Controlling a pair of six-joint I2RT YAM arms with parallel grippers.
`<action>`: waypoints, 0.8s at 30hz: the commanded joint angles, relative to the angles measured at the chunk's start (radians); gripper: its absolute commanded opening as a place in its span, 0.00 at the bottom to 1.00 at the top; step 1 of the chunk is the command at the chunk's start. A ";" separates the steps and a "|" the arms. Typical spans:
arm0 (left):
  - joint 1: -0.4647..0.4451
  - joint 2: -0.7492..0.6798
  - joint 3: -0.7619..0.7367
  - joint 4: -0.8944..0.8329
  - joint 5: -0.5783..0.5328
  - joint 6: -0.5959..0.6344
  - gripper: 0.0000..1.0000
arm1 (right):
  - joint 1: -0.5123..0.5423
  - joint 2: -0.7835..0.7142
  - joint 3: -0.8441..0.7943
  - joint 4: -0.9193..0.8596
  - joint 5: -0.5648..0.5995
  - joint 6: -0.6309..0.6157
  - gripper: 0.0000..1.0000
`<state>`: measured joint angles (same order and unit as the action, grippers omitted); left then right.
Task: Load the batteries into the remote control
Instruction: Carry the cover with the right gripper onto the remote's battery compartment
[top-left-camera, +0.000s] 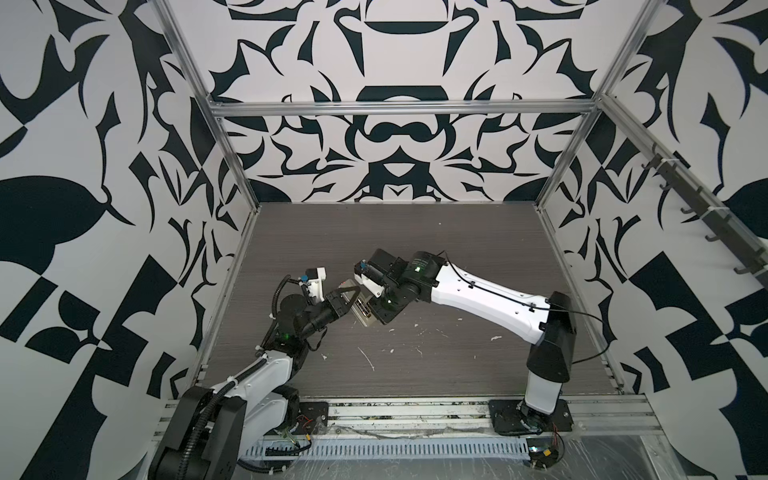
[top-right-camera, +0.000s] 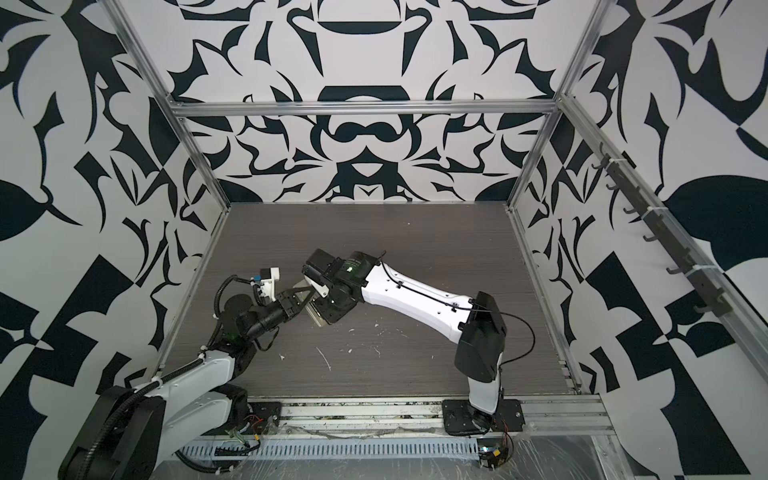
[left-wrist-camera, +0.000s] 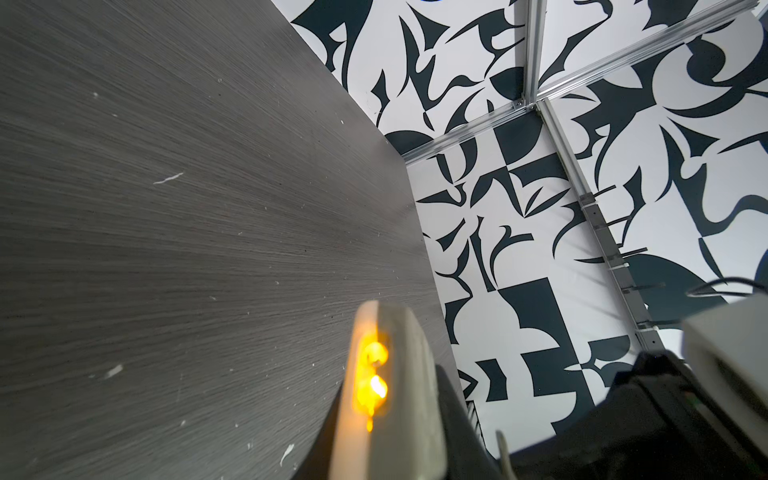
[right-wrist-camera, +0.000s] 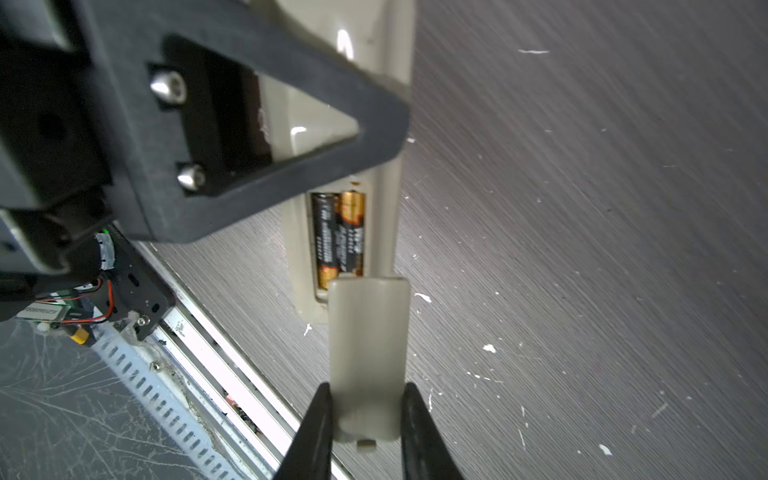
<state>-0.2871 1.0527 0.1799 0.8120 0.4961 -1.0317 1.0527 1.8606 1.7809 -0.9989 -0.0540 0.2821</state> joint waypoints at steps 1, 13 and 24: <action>0.003 0.004 -0.011 0.069 0.006 -0.004 0.00 | 0.003 0.017 0.077 -0.018 -0.016 -0.005 0.04; 0.003 0.007 -0.013 0.078 0.008 -0.005 0.00 | 0.007 0.118 0.196 -0.093 -0.003 -0.023 0.04; 0.003 0.000 -0.018 0.076 0.004 -0.002 0.00 | 0.010 0.127 0.198 -0.102 -0.014 -0.020 0.04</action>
<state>-0.2863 1.0615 0.1719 0.8421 0.4965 -1.0321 1.0557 2.0037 1.9461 -1.0832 -0.0620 0.2672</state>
